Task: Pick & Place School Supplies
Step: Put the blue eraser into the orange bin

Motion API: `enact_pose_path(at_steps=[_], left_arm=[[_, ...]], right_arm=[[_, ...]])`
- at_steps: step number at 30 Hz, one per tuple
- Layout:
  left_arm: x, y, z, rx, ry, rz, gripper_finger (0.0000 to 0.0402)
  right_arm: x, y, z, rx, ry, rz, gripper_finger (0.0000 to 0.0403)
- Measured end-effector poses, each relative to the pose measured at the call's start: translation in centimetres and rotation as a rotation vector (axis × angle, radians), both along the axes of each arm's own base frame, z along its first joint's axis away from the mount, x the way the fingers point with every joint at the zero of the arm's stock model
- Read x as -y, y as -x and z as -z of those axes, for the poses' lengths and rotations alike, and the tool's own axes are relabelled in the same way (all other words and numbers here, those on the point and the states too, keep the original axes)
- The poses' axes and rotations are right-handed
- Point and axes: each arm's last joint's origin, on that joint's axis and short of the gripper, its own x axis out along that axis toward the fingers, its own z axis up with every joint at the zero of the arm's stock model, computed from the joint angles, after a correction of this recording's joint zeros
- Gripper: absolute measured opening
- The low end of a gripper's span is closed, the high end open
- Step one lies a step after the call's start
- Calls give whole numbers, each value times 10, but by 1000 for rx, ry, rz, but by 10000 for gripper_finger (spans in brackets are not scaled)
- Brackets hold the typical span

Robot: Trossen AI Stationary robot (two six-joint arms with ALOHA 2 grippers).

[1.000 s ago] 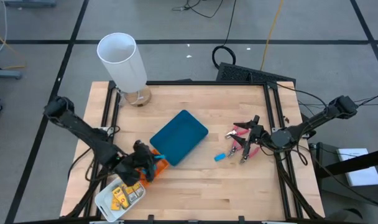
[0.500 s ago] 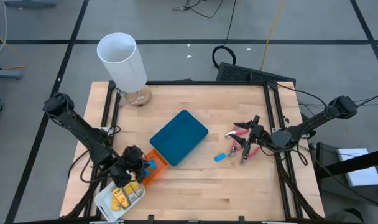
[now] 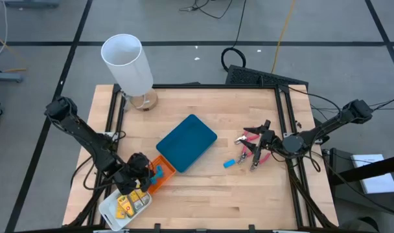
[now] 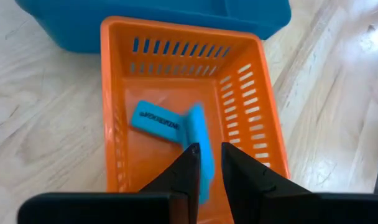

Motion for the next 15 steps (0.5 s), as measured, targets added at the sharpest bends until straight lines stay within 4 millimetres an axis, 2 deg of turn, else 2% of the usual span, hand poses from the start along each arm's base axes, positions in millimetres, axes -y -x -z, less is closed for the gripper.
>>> enact_pose_path(at_steps=[6, 10, 15], left_arm=[[0, 0, 0, 0, 0, -1, 74], [-1, -1, 0, 13, -17, -6, 109], [-5, -6, -6, 47, -20, 4, 160]], right_arm=[[0, 0, 1, -7, 3, 0, 251], [0, 0, 2, -21, 8, -18, 251], [-5, -5, 9, -78, 21, -134, 251]])
